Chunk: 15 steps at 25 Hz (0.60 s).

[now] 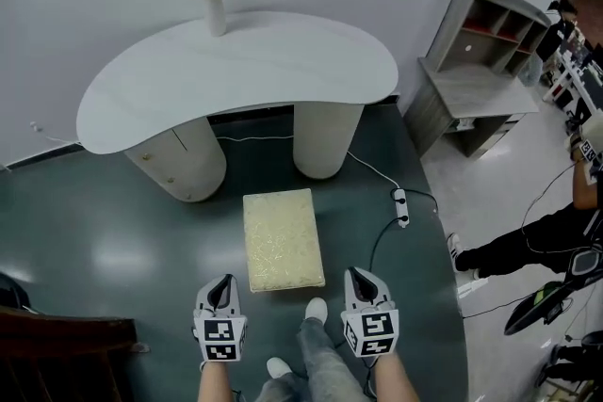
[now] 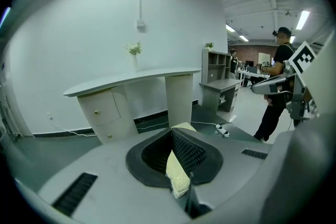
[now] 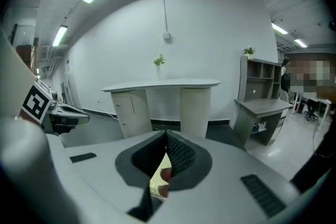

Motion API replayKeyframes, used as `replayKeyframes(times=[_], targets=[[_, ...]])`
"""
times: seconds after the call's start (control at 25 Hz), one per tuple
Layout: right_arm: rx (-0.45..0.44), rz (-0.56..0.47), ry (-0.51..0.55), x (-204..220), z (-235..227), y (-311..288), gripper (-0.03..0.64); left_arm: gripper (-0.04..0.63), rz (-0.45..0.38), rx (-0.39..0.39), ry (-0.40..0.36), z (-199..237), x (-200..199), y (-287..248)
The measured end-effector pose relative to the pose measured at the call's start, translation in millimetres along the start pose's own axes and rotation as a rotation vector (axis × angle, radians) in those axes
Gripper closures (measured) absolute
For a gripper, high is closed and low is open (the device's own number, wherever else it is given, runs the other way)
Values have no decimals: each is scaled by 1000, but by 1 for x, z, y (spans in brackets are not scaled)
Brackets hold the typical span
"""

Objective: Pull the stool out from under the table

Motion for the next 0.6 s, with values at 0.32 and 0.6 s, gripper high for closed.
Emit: replayKeyframes(times=[0.32, 0.6], targets=[[31, -89, -16, -61, 0, 46, 555, 581, -105, 8, 35, -9, -58, 45], [-1, -144, -31, -104, 24, 75, 555, 581, -170, 40, 30, -19, -99, 83]])
Point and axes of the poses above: the fingertips, and each gripper's own axes: y backward along the fingers, z to its left, x out of its underside, the point moved 1 cm from there along y, backward along the fingers, and after that the axes turned 4 degrees about y, right-handed, at the moved point
